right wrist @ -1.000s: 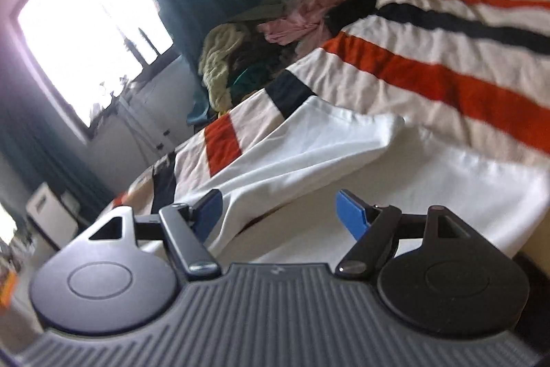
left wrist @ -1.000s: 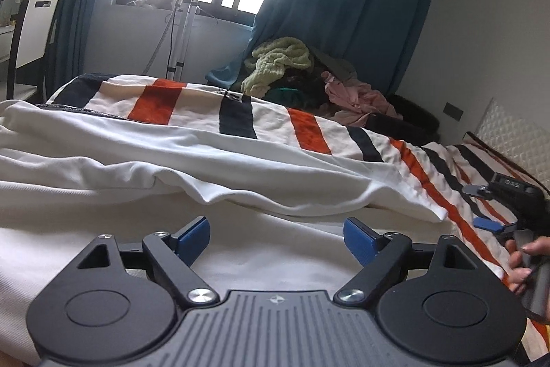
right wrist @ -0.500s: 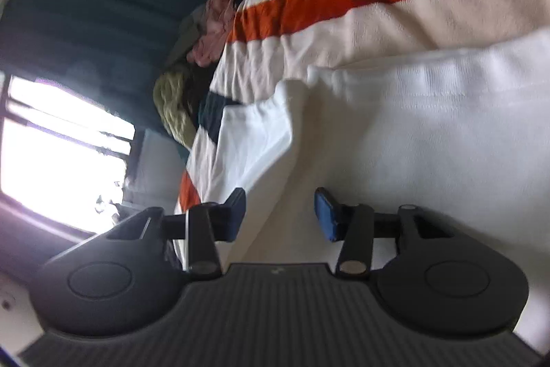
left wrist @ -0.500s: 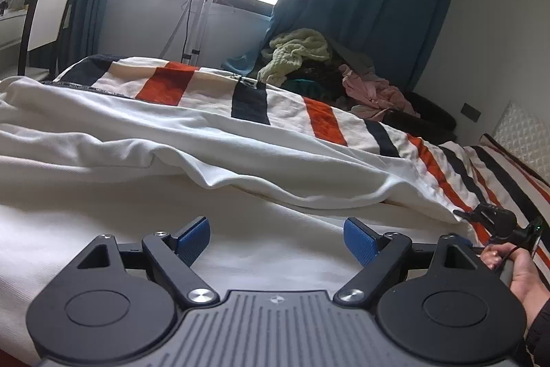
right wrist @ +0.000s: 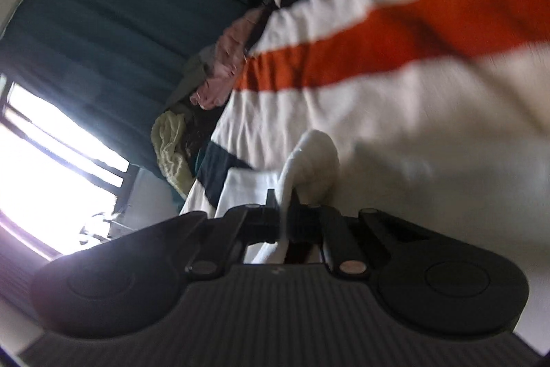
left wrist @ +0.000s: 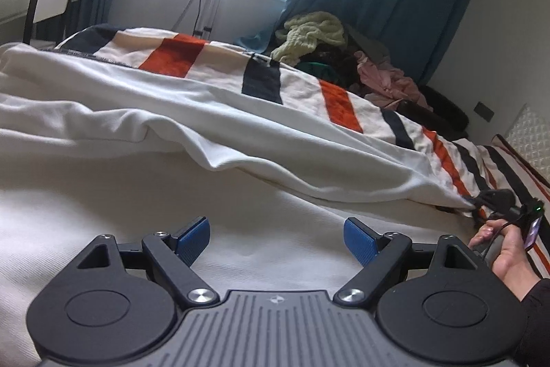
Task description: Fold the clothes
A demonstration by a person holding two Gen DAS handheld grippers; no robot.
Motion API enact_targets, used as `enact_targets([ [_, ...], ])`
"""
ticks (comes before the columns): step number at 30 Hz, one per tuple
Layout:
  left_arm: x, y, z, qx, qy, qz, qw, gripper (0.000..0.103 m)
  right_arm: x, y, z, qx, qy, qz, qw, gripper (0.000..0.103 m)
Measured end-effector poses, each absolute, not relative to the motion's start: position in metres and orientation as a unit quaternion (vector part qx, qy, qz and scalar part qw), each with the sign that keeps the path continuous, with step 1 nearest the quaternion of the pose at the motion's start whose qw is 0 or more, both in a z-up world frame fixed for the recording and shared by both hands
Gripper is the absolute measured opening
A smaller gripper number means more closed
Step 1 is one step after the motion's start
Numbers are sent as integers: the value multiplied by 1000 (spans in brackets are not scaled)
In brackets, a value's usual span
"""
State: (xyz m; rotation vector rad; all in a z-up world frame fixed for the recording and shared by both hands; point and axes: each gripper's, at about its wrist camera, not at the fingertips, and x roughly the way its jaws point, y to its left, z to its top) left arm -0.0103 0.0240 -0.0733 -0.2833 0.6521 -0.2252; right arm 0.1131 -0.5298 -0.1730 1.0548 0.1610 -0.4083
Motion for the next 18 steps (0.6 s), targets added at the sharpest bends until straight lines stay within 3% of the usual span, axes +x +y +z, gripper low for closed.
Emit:
enact_targets([
  [7, -9, 30, -70, -143, 314, -106, 933, 87, 136, -526, -163, 341, 138, -216, 905, 9],
  [11, -10, 31, -64, -137, 308, -107, 935, 87, 130, -522, -155, 340, 155, -227, 899, 15],
  [12, -11, 31, -62, -134, 306, -106, 936, 87, 127, -519, -151, 329, 160, -236, 900, 27],
  [13, -12, 31, -60, -131, 304, -105, 938, 87, 125, -516, -146, 315, 166, -246, 901, 52],
  [15, -14, 32, -56, -128, 300, -105, 940, 87, 118, -506, -133, 280, 170, -256, 909, 83],
  [18, -21, 33, -50, -120, 294, -102, 943, 88, 98, -482, -104, 206, 165, -228, 937, 85],
])
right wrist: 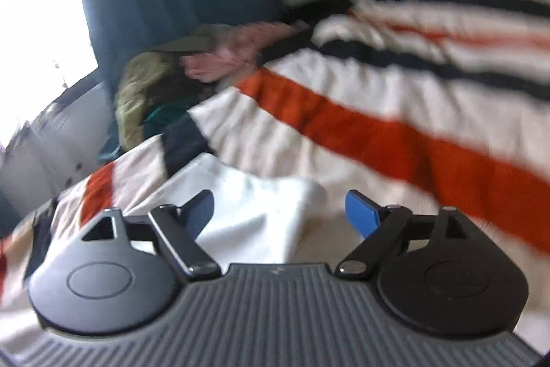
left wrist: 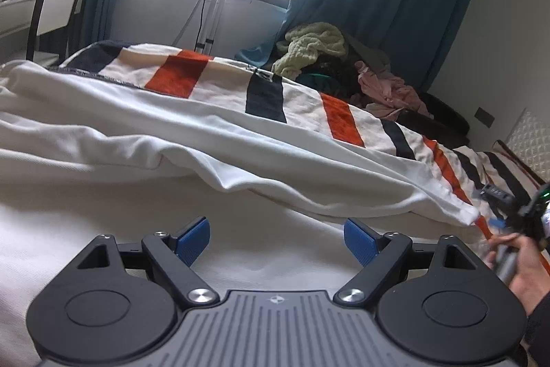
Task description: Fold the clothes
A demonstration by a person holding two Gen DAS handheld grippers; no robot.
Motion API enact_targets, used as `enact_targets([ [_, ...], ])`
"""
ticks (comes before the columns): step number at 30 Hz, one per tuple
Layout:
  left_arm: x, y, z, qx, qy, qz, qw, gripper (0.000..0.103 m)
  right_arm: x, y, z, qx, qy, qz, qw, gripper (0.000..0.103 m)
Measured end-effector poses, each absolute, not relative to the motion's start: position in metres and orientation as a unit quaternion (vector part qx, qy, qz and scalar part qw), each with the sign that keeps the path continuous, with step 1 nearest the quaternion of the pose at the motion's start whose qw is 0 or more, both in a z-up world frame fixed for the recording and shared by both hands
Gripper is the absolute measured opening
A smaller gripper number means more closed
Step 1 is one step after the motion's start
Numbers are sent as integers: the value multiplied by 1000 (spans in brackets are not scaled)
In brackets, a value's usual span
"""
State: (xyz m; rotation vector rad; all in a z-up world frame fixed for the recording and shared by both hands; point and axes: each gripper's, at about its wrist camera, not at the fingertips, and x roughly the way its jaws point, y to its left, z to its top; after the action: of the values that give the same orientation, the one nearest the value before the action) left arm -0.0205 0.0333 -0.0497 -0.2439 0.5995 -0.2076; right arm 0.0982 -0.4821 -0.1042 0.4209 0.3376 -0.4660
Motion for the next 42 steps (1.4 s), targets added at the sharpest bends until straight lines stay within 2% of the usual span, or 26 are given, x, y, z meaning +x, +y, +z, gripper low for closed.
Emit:
enact_targets([
  [2, -25, 33, -45, -111, 293, -102, 944, 90, 84, -463, -84, 164, 162, -196, 953, 84],
  [6, -38, 31, -35, -86, 278, -109, 950, 93, 51, -423, -48, 163, 176, -117, 964, 84],
  [12, -63, 26, -22, -50, 257, -119, 958, 95, -16, -357, -18, 110, 177, -23, 978, 84],
  [17, -75, 26, -15, -35, 247, -123, 960, 99, -53, -323, -17, 113, 185, 7, 976, 84],
  [25, -72, 41, -18, -50, 270, -98, 957, 102, -45, -303, -44, 109, 234, -35, 965, 84],
  [31, -67, 57, -25, -69, 284, -68, 954, 102, -43, -343, -57, 193, 243, -141, 940, 84],
  [37, -63, 69, -29, -92, 300, -37, 949, 102, -77, -431, -80, 428, 188, -227, 854, 84],
  [42, -60, 73, -33, -110, 313, -26, 943, 102, -101, -473, -104, 515, 167, -339, 769, 85],
])
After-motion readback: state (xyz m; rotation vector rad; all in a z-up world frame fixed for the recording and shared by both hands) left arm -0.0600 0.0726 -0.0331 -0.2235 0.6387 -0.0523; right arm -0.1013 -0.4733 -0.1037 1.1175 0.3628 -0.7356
